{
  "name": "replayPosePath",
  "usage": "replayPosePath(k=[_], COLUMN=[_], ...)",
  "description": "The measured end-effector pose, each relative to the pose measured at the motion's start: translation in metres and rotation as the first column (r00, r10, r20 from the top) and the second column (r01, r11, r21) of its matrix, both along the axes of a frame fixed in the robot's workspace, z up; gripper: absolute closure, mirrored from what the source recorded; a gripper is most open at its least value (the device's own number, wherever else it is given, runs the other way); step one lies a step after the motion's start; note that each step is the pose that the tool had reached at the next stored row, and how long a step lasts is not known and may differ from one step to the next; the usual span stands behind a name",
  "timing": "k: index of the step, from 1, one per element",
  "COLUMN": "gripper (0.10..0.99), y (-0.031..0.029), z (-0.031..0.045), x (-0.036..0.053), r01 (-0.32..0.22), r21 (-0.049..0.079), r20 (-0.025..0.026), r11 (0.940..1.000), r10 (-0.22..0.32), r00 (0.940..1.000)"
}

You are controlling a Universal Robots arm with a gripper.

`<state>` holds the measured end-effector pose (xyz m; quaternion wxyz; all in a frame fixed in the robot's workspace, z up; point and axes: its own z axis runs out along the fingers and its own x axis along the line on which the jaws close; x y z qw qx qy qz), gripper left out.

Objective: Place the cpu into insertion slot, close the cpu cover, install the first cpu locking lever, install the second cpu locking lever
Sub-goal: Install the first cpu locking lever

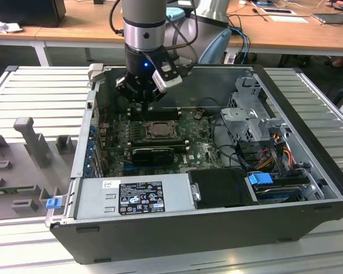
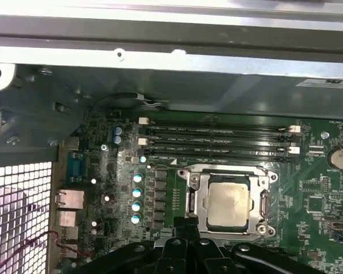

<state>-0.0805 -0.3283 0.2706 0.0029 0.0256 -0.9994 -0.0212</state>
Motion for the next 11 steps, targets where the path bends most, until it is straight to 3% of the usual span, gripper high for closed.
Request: replayPosePath(k=[2, 5, 11], gripper=[0.980, 0.980, 0.980], y=[0.0001, 0.0010, 0.0074], z=[-0.0015, -0.0035, -0.0099], x=[-0.0109, -0.0201, -0.0301], r01=[0.000, 0.000, 0.000], r21=[0.006, 0.010, 0.014], r20=[0.0000, 0.0001, 0.0001], r11=[1.0000, 1.0000, 0.9999], r10=[0.000, 0.000, 0.000], r00=[1.0000, 1.0000, 1.0000])
